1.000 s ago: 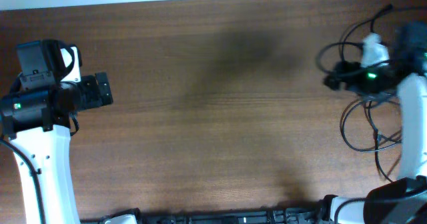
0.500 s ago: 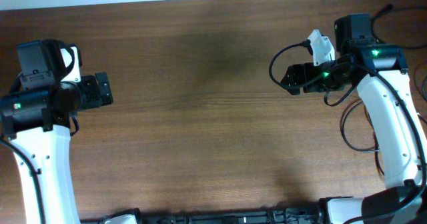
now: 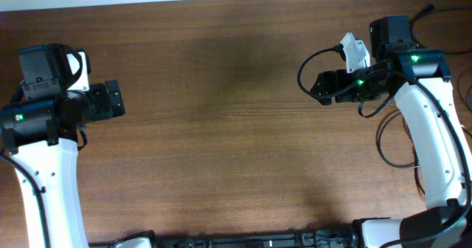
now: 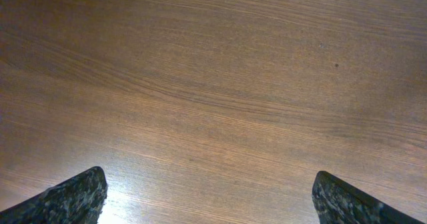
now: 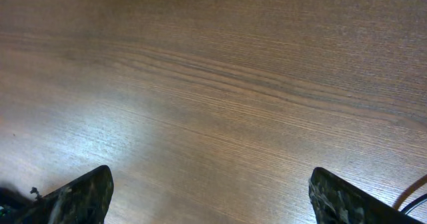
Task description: Untangle cables
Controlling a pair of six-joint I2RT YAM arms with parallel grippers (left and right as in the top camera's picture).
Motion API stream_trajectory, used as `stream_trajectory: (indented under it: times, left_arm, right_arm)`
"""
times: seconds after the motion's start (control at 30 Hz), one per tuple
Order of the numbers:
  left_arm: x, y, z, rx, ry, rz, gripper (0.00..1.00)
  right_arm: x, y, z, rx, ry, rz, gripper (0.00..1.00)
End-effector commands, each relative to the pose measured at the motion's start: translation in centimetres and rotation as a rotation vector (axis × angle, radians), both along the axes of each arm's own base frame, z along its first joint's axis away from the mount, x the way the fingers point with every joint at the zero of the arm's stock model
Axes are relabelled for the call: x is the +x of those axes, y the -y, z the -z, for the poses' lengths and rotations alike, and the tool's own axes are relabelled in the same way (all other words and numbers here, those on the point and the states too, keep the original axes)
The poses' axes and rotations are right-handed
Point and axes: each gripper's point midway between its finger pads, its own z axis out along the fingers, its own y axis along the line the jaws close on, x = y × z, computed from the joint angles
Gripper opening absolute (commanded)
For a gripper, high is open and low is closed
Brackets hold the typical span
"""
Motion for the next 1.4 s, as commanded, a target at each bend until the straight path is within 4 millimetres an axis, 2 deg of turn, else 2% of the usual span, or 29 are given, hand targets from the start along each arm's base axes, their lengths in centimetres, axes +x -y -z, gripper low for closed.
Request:
stream_trajectory:
  times: [0.0, 0.2, 0.3, 0.37, 0.53, 0.63, 0.87, 0.93, 1.07, 1.27, 1.37]
  left_arm:
    - [-0.5, -0.7, 0.0, 0.048, -0.027, 0.008, 0.99]
    - [-1.6, -0.8, 0.4, 0.057, -0.073, 0.007, 0.99]
    - [-1.8, -0.2, -0.1, 0.069, -0.050, 0.027, 0.99]
    - [-1.3, 0.6, -0.8, 0.078, 0.014, 0.051, 0.99]
    - [1.6, 3.0, -3.4, 0.118, 0.343, 0.122, 0.99]
    - [2.3, 4.2, -3.4, 0.127, 0.514, 0.150, 0.99]
    - [2.2, 5.3, -1.0, 0.007, 0.921, 0.087, 0.99]
    - [1.5, 5.8, -0.3, -0.011, 1.039, 0.115, 0.99]
    - [-0.9, 5.8, 0.1, 0.001, 1.229, 0.116, 0.99]
    - [-3.3, 5.2, 3.5, 0.018, 1.240, 0.081, 0.99]
    - [-3.7, 4.6, 5.1, 0.031, 1.181, 0.051, 0.99]
  right_arm:
    - [-0.1, -0.1, -0.4, -0.005, 0.020, -0.012, 0.92]
    - [-0.1, -0.2, -0.4, -0.005, 0.020, -0.012, 0.92]
    - [-0.1, -0.1, -0.4, -0.004, 0.020, -0.011, 0.92]
    - [-0.1, -0.1, -0.4, -0.004, 0.019, -0.011, 0.92]
    - [-0.1, -0.1, -0.4, -0.005, 0.020, -0.012, 0.92]
    - [-0.1, -0.2, -0.4, -0.005, 0.020, -0.012, 0.92]
    - [-0.1, -0.2, -0.4, -0.004, 0.019, -0.012, 0.92]
    - [-0.1, -0.1, -0.4, -0.004, 0.019, -0.011, 0.92]
    - [-0.1, -0.1, -0.4, -0.004, 0.020, -0.011, 0.92]
    - [-0.1, -0.1, -0.4, -0.005, 0.020, -0.012, 0.92]
    - [-0.1, -0.2, -0.4, -0.005, 0.020, -0.012, 0.92]
